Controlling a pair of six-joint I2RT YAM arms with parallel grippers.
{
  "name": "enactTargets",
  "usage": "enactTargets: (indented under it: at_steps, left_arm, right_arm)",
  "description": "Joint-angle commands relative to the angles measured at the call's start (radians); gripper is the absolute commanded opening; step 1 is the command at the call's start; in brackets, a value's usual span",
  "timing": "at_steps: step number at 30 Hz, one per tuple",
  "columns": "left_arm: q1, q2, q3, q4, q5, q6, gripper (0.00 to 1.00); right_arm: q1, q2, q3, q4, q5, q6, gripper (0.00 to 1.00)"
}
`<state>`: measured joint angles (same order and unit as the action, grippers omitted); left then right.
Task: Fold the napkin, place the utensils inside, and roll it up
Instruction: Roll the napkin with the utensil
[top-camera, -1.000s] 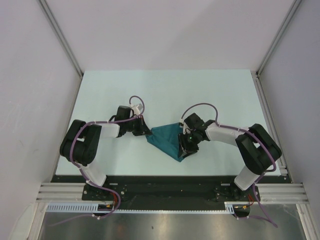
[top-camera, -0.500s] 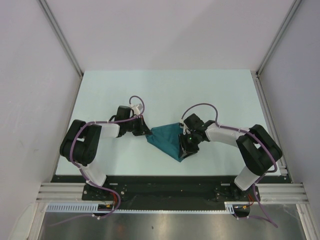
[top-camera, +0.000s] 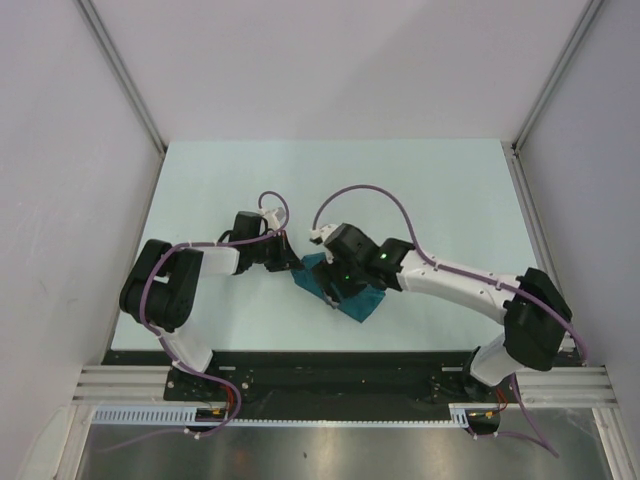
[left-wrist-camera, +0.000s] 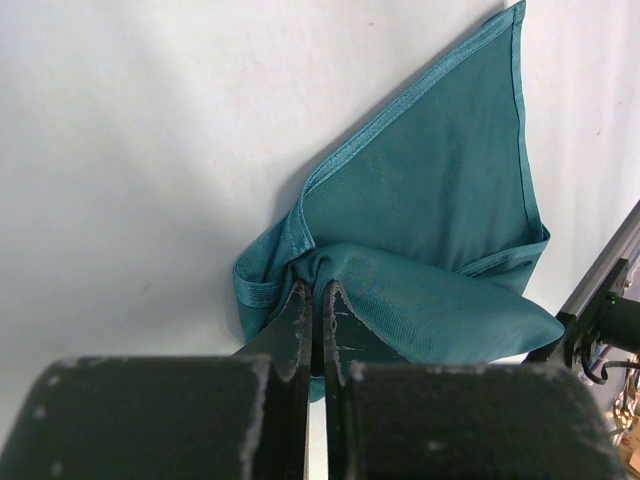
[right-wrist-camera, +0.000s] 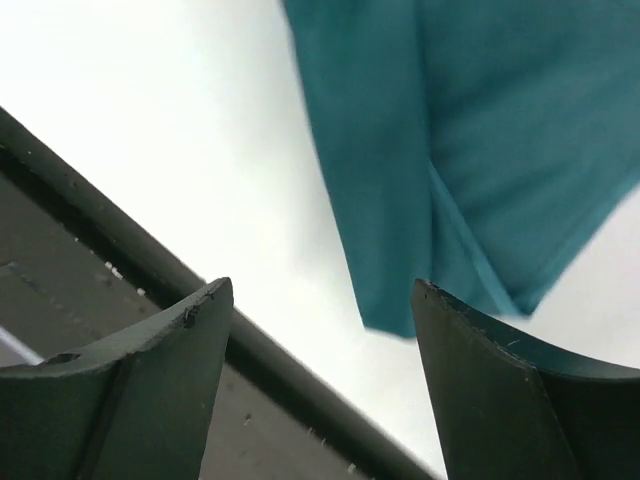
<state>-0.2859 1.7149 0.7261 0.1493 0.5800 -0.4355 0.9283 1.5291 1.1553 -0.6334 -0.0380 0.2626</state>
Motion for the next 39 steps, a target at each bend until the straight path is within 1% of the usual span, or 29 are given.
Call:
enactTargets:
  at_steps: [1, 3, 5, 12, 19, 26, 31, 34, 39]
  left_arm:
    - [0.011, 0.009, 0.006, -0.039, -0.100, 0.047, 0.00]
    - [0.011, 0.009, 0.006, -0.040, -0.097, 0.047, 0.00]
    - [0.011, 0.012, 0.007, -0.040, -0.097, 0.047, 0.00]
    - [0.011, 0.023, 0.012, -0.042, -0.098, 0.047, 0.00]
    - [0.011, 0.028, 0.016, -0.042, -0.097, 0.046, 0.00]
    - [0.011, 0.031, 0.018, -0.040, -0.095, 0.044, 0.00]
    - [0.011, 0.020, 0.012, -0.027, -0.088, 0.041, 0.00]
    - [0.011, 0.011, 0.010, -0.013, -0.078, 0.027, 0.00]
    - [0.011, -0.006, 0.009, 0.015, -0.068, 0.011, 0.00]
  right_arm:
    - [0.075, 0.089, 0.047, 0.133, 0.202, -0.175, 0.77]
    - [0.099, 0.139, 0.052, 0.181, 0.246, -0.212, 0.78]
    - [0.109, 0.167, 0.053, 0.234, 0.251, -0.255, 0.79]
    - [0.109, 0.227, 0.032, 0.327, 0.170, -0.310, 0.78]
    - [0.076, 0.255, -0.011, 0.357, 0.090, -0.295, 0.75]
    - [0.038, 0.264, -0.046, 0.396, 0.049, -0.273, 0.71]
    - [0.009, 0.278, -0.072, 0.413, -0.019, -0.267, 0.69]
    - [0.006, 0.289, -0.095, 0.411, -0.037, -0.241, 0.66]
    - [0.010, 0.298, -0.152, 0.405, -0.036, -0.198, 0.65]
